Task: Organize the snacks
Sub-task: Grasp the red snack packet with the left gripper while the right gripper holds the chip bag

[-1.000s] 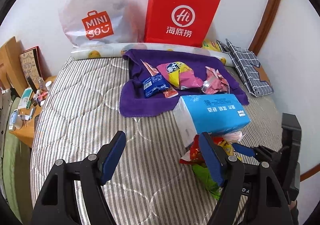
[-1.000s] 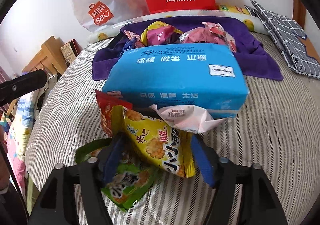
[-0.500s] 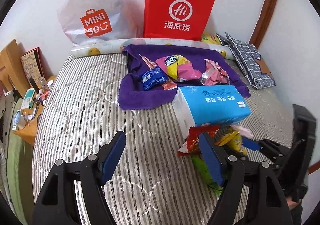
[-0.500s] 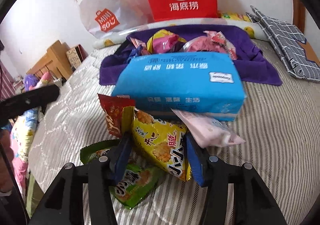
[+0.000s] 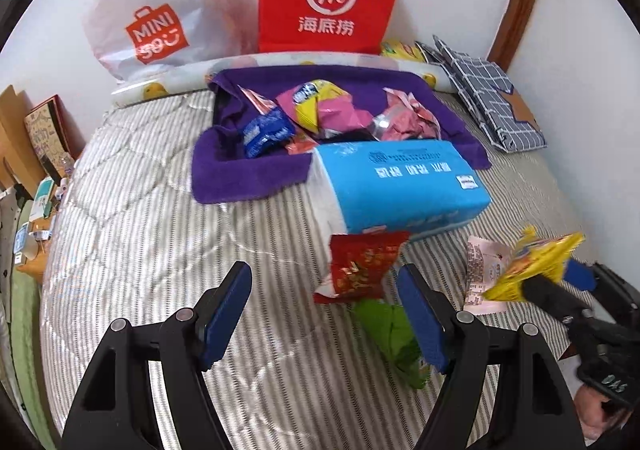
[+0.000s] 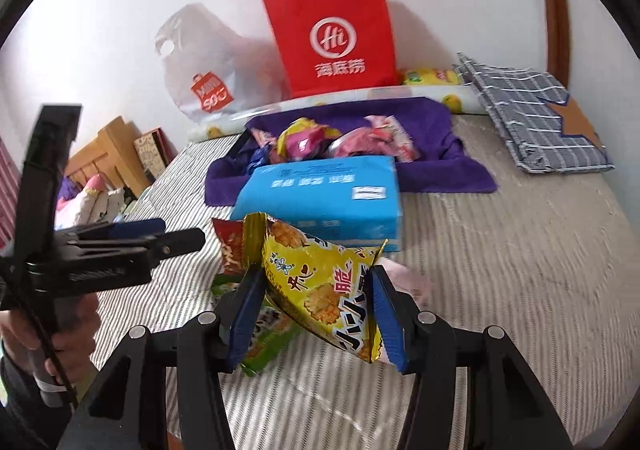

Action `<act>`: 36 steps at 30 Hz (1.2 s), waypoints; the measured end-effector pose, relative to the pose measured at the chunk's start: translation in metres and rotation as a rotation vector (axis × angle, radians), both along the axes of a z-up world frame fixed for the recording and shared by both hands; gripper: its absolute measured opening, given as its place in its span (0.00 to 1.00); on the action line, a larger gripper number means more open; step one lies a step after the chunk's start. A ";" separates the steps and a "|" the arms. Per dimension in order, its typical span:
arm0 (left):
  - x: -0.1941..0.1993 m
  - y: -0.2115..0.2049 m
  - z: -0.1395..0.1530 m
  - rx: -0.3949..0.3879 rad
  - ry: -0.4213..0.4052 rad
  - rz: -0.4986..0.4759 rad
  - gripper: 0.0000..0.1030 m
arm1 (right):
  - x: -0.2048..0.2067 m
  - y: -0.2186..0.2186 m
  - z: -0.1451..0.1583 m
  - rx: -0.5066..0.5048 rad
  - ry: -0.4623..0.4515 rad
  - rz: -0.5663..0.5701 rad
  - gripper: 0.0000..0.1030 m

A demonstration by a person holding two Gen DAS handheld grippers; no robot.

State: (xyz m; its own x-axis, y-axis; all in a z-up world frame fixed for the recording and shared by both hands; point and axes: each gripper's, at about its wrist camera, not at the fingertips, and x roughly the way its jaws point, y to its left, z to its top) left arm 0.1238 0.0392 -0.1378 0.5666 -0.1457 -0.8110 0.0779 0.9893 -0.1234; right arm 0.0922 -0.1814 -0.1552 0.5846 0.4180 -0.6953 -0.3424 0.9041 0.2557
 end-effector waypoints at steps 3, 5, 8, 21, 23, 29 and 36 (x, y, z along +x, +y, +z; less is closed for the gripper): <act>0.006 -0.007 -0.008 -0.007 0.017 -0.007 0.73 | -0.002 -0.014 0.001 -0.020 -0.012 -0.037 0.49; 0.011 -0.010 -0.012 -0.011 0.031 -0.007 0.73 | -0.003 -0.021 0.000 -0.040 -0.020 -0.060 0.49; 0.017 -0.016 -0.017 -0.024 0.047 -0.012 0.73 | -0.002 -0.030 -0.004 -0.045 -0.011 -0.084 0.49; 0.038 -0.031 -0.043 0.040 0.114 0.015 0.66 | 0.005 -0.043 -0.020 -0.054 0.022 -0.102 0.49; 0.039 -0.031 -0.044 0.030 0.119 0.018 0.59 | 0.005 -0.046 -0.021 -0.048 0.029 -0.108 0.49; 0.036 -0.026 -0.041 -0.006 0.114 0.015 0.42 | 0.006 -0.046 -0.026 -0.053 0.048 -0.115 0.49; 0.026 -0.014 -0.025 -0.032 0.071 0.035 0.42 | 0.002 -0.042 -0.019 -0.057 0.040 -0.116 0.49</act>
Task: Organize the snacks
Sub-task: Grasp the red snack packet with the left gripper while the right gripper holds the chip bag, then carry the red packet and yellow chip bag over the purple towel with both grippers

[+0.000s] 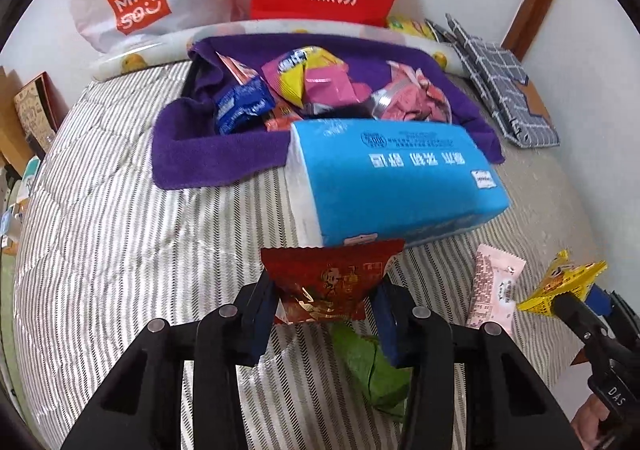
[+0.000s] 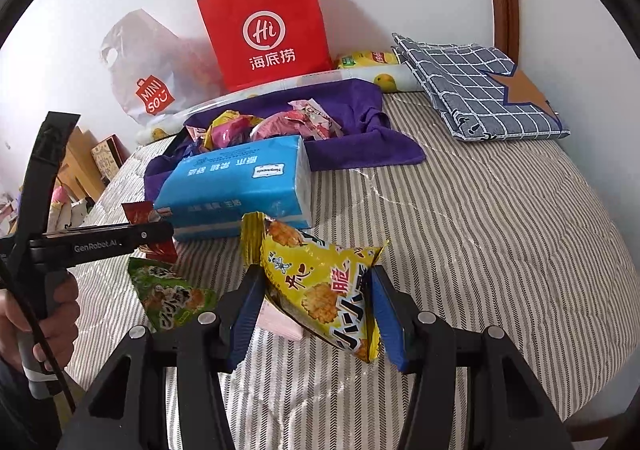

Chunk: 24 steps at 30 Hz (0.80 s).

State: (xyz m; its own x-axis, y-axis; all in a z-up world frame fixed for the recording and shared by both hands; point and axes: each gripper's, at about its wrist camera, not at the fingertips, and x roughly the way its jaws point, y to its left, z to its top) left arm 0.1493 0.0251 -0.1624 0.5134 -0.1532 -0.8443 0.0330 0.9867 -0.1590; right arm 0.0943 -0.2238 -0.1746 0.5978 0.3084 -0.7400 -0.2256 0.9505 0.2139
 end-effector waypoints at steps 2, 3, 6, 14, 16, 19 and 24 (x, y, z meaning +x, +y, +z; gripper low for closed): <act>-0.002 0.002 0.005 -0.006 -0.011 0.006 0.42 | -0.001 0.002 0.003 -0.005 -0.007 0.001 0.49; -0.004 0.004 0.008 -0.012 -0.018 0.008 0.42 | -0.002 0.003 0.005 -0.007 -0.011 0.002 0.49; -0.008 0.009 0.016 -0.029 -0.032 0.012 0.42 | -0.003 0.005 0.011 -0.011 -0.022 -0.002 0.49; -0.014 0.011 0.042 -0.072 -0.081 -0.016 0.42 | 0.001 0.012 0.034 -0.023 -0.061 -0.015 0.49; -0.014 0.009 0.047 -0.079 -0.085 -0.030 0.42 | 0.003 0.013 0.042 -0.017 -0.078 -0.018 0.49; -0.012 0.008 0.052 -0.088 -0.095 -0.048 0.42 | 0.006 0.016 0.049 -0.016 -0.091 -0.021 0.49; -0.009 0.010 0.056 -0.097 -0.099 -0.054 0.42 | 0.014 0.023 0.057 -0.013 -0.097 -0.016 0.49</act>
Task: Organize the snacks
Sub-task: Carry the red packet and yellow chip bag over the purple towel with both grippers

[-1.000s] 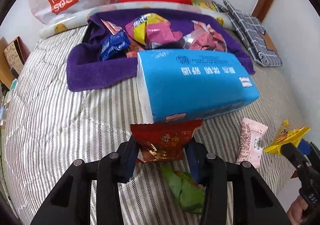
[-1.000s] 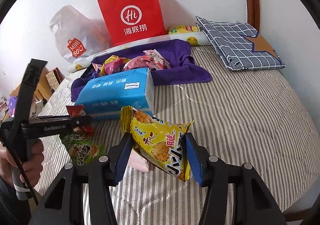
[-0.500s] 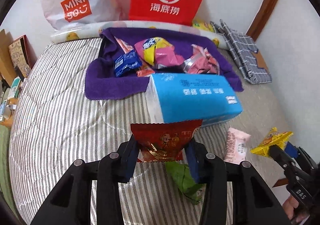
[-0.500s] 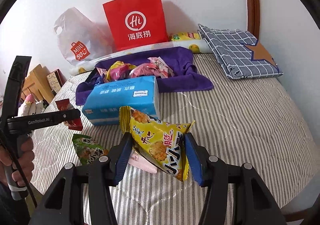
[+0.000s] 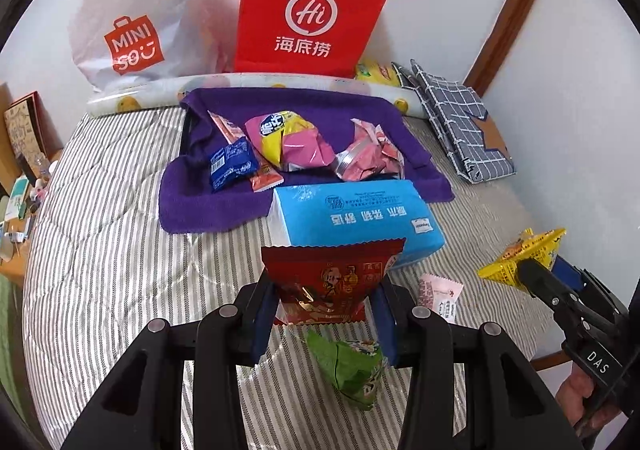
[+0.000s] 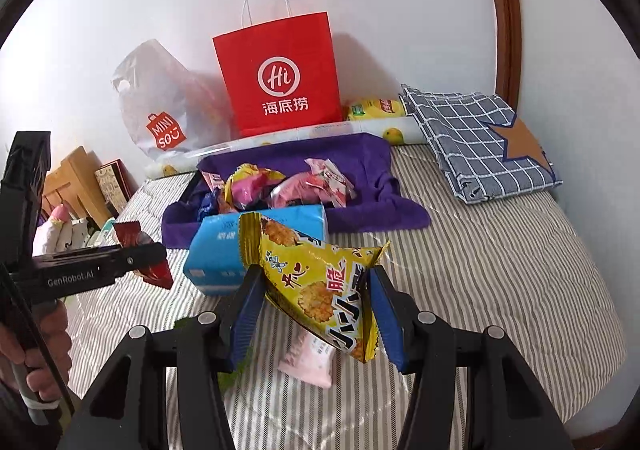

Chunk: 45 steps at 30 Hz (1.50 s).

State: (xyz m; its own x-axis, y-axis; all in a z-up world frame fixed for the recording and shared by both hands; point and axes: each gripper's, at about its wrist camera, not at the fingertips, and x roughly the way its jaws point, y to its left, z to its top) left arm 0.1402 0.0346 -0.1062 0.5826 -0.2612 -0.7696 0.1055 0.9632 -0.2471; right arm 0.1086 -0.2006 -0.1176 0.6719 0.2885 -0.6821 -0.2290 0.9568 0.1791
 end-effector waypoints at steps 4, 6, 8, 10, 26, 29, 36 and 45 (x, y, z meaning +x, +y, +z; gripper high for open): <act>0.007 0.004 0.004 -0.007 -0.007 0.006 0.42 | 0.008 0.006 0.007 -0.008 -0.013 0.009 0.49; 0.010 0.006 0.007 -0.013 -0.013 0.010 0.42 | 0.012 0.009 0.011 -0.015 -0.023 0.014 0.49; 0.014 0.007 0.010 -0.017 -0.023 0.007 0.42 | 0.018 0.012 0.015 -0.023 -0.035 0.017 0.49; 0.020 0.008 0.013 -0.010 -0.032 0.006 0.42 | 0.024 0.014 0.017 -0.021 -0.039 0.019 0.49; 0.061 0.013 0.027 0.053 -0.116 0.017 0.42 | 0.085 0.022 0.012 -0.018 -0.050 0.017 0.49; 0.071 0.014 0.028 0.054 -0.126 0.022 0.42 | 0.099 0.021 0.009 0.019 -0.033 0.020 0.49; 0.096 0.014 0.022 0.054 -0.119 0.032 0.42 | 0.125 0.026 0.005 0.010 -0.047 0.019 0.49; 0.131 0.019 0.017 0.070 -0.150 0.080 0.42 | 0.166 0.025 -0.004 0.008 -0.056 0.002 0.49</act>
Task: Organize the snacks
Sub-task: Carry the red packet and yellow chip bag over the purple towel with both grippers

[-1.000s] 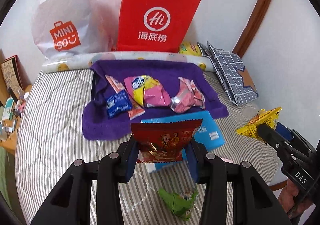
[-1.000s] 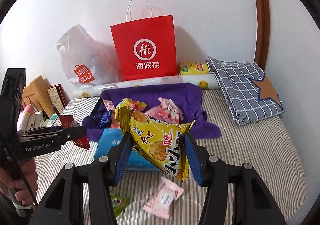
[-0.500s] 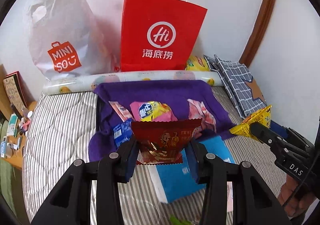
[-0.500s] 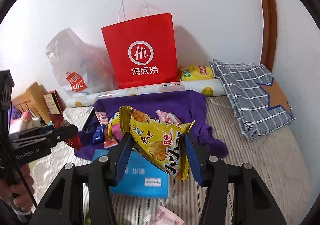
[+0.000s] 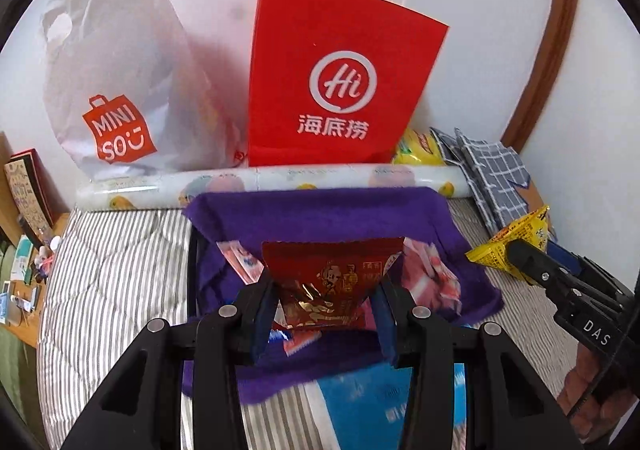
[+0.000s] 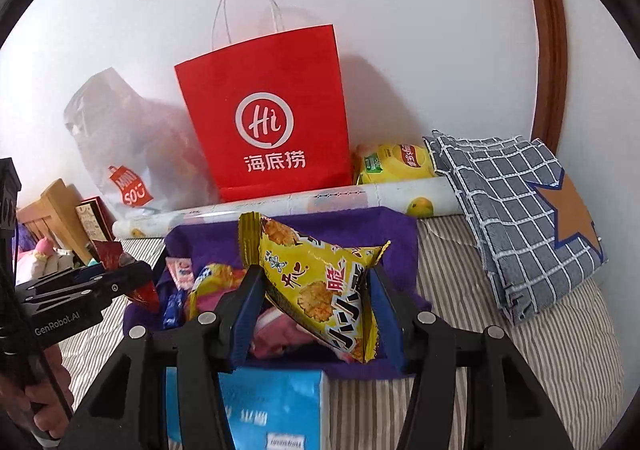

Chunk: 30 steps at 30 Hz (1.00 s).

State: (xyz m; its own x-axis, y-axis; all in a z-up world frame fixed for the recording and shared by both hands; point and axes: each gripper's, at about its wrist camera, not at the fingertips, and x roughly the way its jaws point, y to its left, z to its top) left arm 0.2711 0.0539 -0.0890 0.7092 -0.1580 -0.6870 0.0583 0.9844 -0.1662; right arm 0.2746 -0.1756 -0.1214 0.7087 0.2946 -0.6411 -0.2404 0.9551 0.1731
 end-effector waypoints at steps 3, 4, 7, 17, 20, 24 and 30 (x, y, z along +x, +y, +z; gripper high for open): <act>0.011 0.000 -0.004 0.021 -0.008 0.014 0.42 | 0.011 0.004 -0.004 -0.014 -0.001 0.006 0.49; 0.014 0.000 -0.005 0.025 -0.011 0.019 0.42 | 0.015 0.006 -0.005 -0.019 -0.002 0.008 0.49; 0.022 0.003 -0.010 0.028 -0.014 0.029 0.42 | 0.025 0.010 -0.010 -0.028 -0.008 0.007 0.49; 0.031 0.012 -0.039 0.040 0.018 0.046 0.42 | 0.056 0.014 -0.041 -0.016 0.026 -0.028 0.49; 0.030 0.010 -0.047 0.032 0.041 0.032 0.42 | 0.057 0.016 -0.048 -0.020 0.031 -0.024 0.49; 0.029 0.010 -0.053 0.020 0.062 0.024 0.42 | 0.060 0.020 -0.056 -0.037 0.052 -0.027 0.50; 0.028 0.007 -0.052 0.024 0.064 0.015 0.42 | 0.059 0.022 -0.058 -0.044 0.056 -0.016 0.50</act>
